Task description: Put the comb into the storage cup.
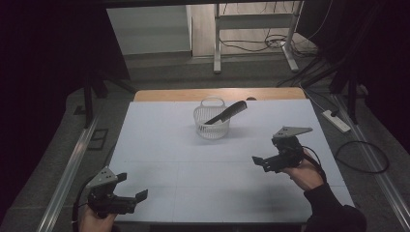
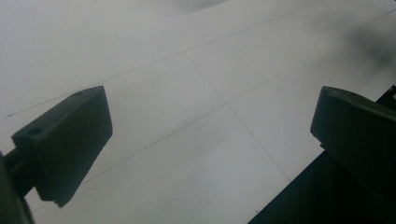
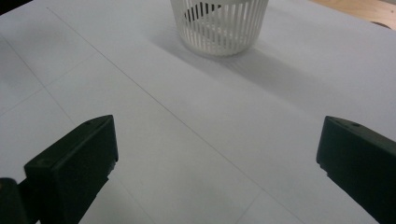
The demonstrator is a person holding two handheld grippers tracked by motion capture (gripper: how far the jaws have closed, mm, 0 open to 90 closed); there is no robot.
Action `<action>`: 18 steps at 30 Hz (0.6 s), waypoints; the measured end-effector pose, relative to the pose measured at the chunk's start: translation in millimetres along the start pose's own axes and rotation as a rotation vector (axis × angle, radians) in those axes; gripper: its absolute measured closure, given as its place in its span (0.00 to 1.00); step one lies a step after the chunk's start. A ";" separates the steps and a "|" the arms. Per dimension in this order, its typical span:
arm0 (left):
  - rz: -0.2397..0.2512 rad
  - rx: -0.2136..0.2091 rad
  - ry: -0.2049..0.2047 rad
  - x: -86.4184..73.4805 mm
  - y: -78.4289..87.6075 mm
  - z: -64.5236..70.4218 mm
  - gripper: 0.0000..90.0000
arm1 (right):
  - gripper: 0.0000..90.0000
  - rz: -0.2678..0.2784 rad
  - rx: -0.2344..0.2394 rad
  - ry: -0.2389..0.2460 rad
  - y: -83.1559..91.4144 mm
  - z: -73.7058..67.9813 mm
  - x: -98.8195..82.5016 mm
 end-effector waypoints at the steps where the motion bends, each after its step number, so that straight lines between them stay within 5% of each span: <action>1: 0.000 0.000 0.000 0.0 0.0 0.0 0.00 | 0.00 -0.002 -0.002 -0.006 1.4 0.8 -1.6; 18: 0.001 -0.009 -0.002 0.2 -0.3 0.2 0.00 | 0.00 -0.003 -0.044 -0.046 28.5 16.3 -30.7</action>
Point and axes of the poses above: each handheld gripper's, and its own axes: y roughly backward along the jaws, x roughly out of its top, z roughly to its right, the point moved 5 cm from there along -y, roughly forward along the jaws, and after that the axes turned 9 degrees about -y, right-handed, at the moved point
